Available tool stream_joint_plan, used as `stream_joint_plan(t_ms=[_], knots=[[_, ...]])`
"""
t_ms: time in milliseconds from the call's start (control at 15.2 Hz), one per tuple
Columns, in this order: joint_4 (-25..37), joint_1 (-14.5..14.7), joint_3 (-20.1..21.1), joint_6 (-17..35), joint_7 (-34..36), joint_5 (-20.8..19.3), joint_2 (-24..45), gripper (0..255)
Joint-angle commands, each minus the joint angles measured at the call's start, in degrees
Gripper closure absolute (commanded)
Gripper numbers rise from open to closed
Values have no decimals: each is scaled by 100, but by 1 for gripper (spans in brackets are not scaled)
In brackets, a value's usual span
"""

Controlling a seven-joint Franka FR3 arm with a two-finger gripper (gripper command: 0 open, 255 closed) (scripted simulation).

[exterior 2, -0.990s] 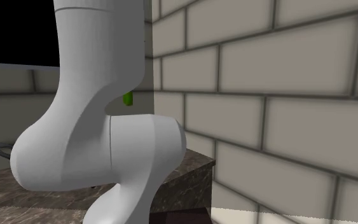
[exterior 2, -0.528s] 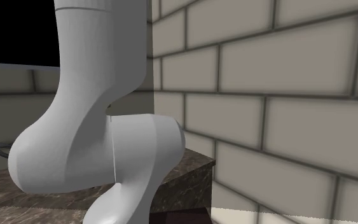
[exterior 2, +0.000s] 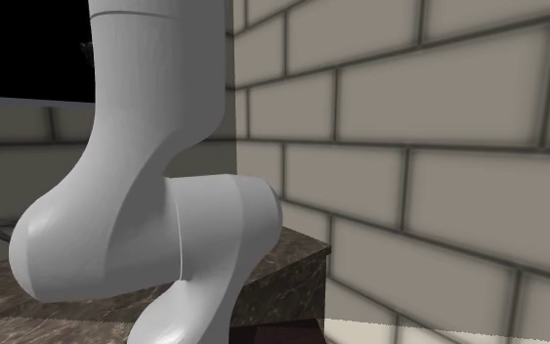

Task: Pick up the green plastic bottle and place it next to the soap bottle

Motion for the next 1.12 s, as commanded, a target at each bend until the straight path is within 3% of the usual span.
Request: stream_joint_plan(t_ms=[0,594,1056], knots=[[8,123,167,99,292,-15,90,255],[933,751,877,91,1586,-277,975,255],[2405,1485,1298,-226,2561,-776,2170,255]])
